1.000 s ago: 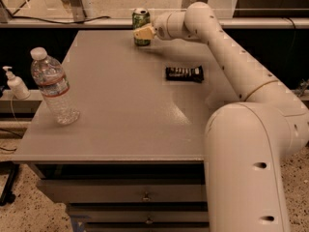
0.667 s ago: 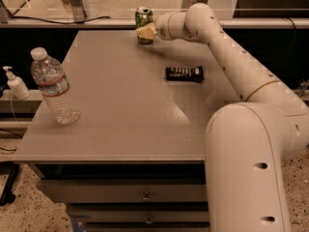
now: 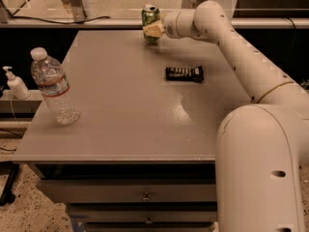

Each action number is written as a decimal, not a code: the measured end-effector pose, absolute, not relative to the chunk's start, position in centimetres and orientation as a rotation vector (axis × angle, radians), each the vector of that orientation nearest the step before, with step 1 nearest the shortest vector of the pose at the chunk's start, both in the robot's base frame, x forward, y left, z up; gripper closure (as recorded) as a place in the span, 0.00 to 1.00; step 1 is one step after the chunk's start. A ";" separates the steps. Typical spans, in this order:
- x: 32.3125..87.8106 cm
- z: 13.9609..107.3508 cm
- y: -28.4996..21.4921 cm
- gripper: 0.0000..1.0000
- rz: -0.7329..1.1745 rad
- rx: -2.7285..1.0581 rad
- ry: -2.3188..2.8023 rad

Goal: Move green can near rxbar chocolate

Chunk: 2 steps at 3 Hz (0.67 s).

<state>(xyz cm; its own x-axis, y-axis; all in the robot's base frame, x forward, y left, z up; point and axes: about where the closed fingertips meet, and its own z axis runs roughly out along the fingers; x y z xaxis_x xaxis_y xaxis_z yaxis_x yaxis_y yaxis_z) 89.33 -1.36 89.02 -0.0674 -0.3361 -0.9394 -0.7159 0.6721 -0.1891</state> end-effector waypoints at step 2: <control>86.1 91.7 -3.2 1.00 0.423 -0.869 1.639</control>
Offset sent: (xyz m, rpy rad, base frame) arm -0.0555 -0.0369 0.0499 0.0428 -0.0254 0.0371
